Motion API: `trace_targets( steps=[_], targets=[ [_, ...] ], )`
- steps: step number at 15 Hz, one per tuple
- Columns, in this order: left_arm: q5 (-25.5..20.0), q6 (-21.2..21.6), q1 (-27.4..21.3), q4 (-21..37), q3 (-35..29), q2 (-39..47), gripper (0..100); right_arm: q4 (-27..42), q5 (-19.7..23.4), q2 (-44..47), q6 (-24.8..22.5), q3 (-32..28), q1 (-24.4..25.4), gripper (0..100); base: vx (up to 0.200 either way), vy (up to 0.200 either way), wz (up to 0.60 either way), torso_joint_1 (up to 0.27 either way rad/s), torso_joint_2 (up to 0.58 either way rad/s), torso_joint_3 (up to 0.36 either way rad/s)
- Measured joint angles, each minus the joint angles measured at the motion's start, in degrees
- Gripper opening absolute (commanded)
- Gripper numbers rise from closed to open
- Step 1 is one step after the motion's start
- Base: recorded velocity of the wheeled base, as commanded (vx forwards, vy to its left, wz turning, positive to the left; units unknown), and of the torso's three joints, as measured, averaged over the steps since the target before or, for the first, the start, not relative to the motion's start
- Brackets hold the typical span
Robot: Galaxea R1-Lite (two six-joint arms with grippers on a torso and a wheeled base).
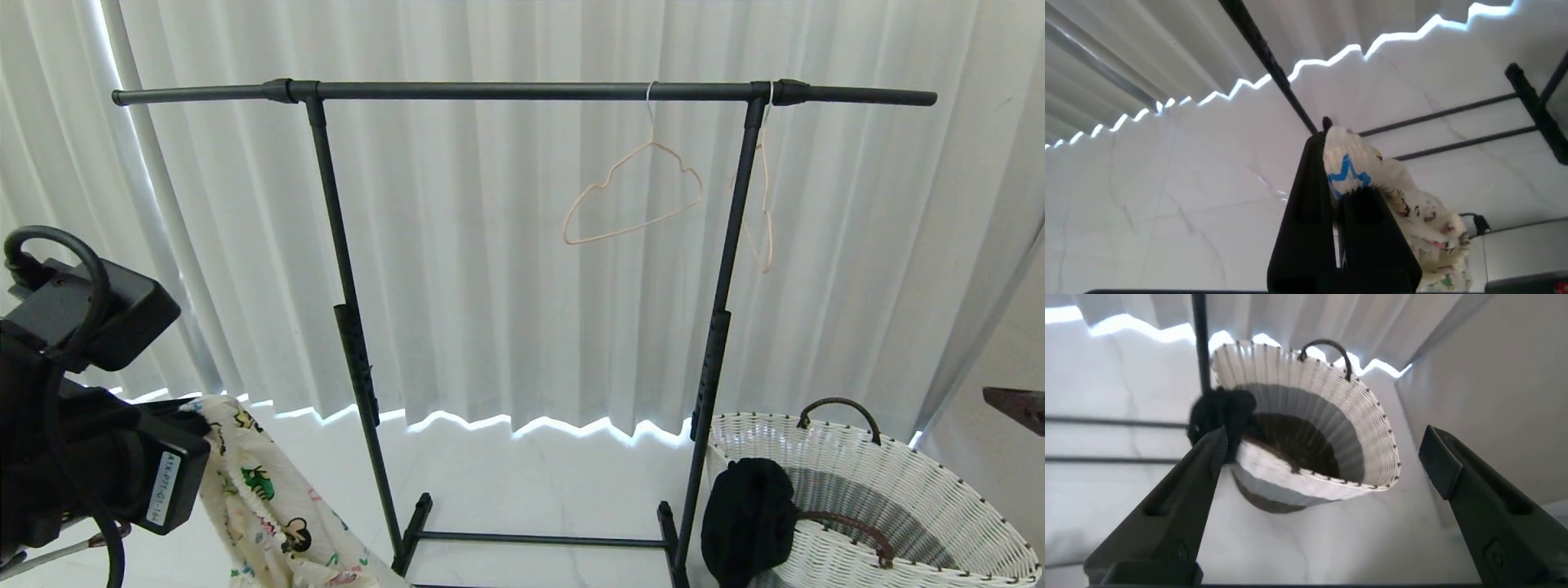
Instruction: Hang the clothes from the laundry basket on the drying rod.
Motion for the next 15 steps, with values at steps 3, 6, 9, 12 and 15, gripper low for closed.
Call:
trace_targets(
  steps=[3, 6, 9, 12, 15],
  targets=[
    [0.7, 1.8, 0.0, 0.0, 0.0, -0.8, 0, 0.0, 0.1, 3.0, 3.5, -2.8, 0.0, 100, 0.0, 0.0, 0.0, 0.183, -0.46, -0.286],
    [0.7, 3.9, 0.0, 0.0, -0.2, -2.1, 0, 0.0, 0.3, 4.3, 3.5, -3.8, 0.1, 100, 0.0, 0.0, 0.0, 0.186, -0.46, -0.277],
    [0.7, 4.0, 0.0, 0.1, -0.5, -2.7, 0, -0.1, 0.3, 4.6, 3.1, -4.3, 0.1, 100, 0.0, 0.0, 0.0, 0.199, -0.48, -0.281],
    [0.7, 4.0, 0.0, 0.0, -0.8, -2.7, 0, -0.1, 0.3, 4.7, 1.9, -5.0, 0.1, 100, 0.0, 0.0, 0.0, 0.219, -0.49, -0.274],
    [0.6, 3.9, 0.0, 0.1, -0.9, -2.6, 0, 0.0, 0.2, 4.7, 1.6, -5.4, 0.2, 100, 0.0, 0.0, 0.0, 0.23, -0.51, -0.279]
  ],
)
